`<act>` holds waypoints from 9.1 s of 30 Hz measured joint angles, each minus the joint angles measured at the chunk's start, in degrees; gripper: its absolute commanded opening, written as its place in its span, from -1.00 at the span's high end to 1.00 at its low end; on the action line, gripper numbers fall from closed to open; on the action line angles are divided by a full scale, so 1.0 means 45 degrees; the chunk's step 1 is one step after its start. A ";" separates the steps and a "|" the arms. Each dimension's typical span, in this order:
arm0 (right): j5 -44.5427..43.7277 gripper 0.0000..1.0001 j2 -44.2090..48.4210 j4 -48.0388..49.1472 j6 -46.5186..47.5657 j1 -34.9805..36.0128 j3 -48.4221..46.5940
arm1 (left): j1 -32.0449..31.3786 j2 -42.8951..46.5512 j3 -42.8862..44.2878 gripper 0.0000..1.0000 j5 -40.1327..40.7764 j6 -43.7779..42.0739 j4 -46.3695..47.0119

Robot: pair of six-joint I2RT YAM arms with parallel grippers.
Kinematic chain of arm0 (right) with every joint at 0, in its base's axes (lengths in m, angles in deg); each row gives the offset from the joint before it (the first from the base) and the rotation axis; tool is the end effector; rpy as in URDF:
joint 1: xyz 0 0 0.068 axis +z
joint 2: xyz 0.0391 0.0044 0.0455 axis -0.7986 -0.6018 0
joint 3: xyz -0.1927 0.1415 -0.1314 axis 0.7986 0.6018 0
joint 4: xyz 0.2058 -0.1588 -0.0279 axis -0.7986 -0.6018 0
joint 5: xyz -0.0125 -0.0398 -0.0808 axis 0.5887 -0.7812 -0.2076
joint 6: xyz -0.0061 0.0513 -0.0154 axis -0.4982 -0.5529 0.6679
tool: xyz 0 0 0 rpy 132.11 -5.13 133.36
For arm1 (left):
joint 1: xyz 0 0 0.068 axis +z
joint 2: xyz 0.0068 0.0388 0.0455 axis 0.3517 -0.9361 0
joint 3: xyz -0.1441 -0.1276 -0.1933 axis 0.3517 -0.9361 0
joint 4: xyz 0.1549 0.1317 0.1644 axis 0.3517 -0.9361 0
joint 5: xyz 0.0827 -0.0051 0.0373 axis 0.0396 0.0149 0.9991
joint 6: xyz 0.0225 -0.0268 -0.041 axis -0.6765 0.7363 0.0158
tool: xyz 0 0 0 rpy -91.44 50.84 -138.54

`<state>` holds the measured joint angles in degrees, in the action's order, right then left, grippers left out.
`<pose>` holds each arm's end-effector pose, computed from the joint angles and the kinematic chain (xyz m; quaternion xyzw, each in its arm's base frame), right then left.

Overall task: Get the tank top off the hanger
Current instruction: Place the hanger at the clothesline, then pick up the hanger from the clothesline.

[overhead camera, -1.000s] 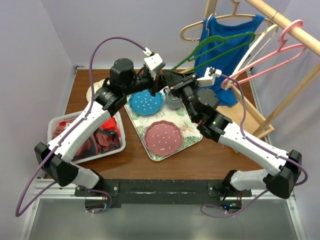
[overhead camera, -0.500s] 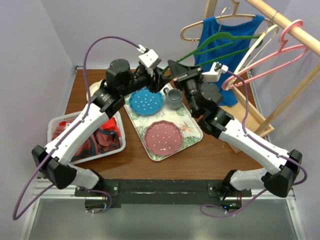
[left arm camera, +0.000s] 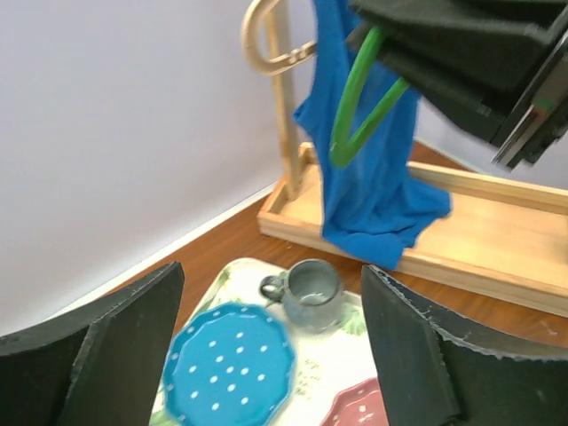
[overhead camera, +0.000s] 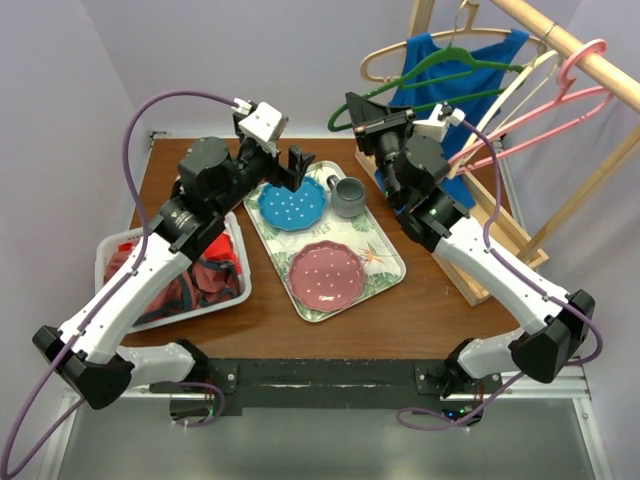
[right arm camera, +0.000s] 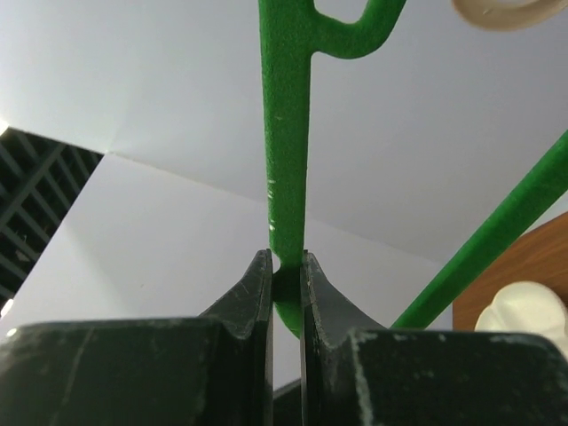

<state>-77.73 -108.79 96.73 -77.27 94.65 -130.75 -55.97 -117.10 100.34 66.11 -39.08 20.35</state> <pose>0.2456 0.1940 0.4706 0.3384 0.5118 0.5409 0.5753 0.2195 -0.1572 0.4661 0.2364 0.6588 -0.2151 0.6811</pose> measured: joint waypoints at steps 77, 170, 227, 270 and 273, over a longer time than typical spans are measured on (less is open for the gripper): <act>0.3517 1.00 -0.0393 0.0680 -0.1360 -0.3196 -0.0267 | 0.0000 0.1302 -0.1938 -1.00 0.1855 -0.0141 -0.0306; 0.6713 -0.80 0.4561 -0.8801 0.6708 -0.5323 -0.0097 | 0.1243 -0.5969 0.3973 -0.85 -0.2710 0.1409 0.5017; 0.8976 -0.97 0.7650 -0.8602 0.7242 -0.5255 0.0355 | 0.0277 -1.3202 0.9777 0.34 -0.6363 0.3560 0.8966; 0.8738 -0.97 0.8072 -0.8155 0.7087 -0.5255 0.0627 | -0.0374 -1.3051 1.0010 1.00 -0.3507 0.4352 1.1361; 0.8748 -0.97 0.7864 -0.8160 0.7077 -0.5255 0.0510 | -0.0374 -1.2930 0.9836 1.00 -0.3483 0.4221 1.1419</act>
<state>-38.36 -73.40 60.01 -45.42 71.00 -128.46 -57.65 -175.29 144.60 50.44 -20.08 71.74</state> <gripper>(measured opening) 0.985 0.103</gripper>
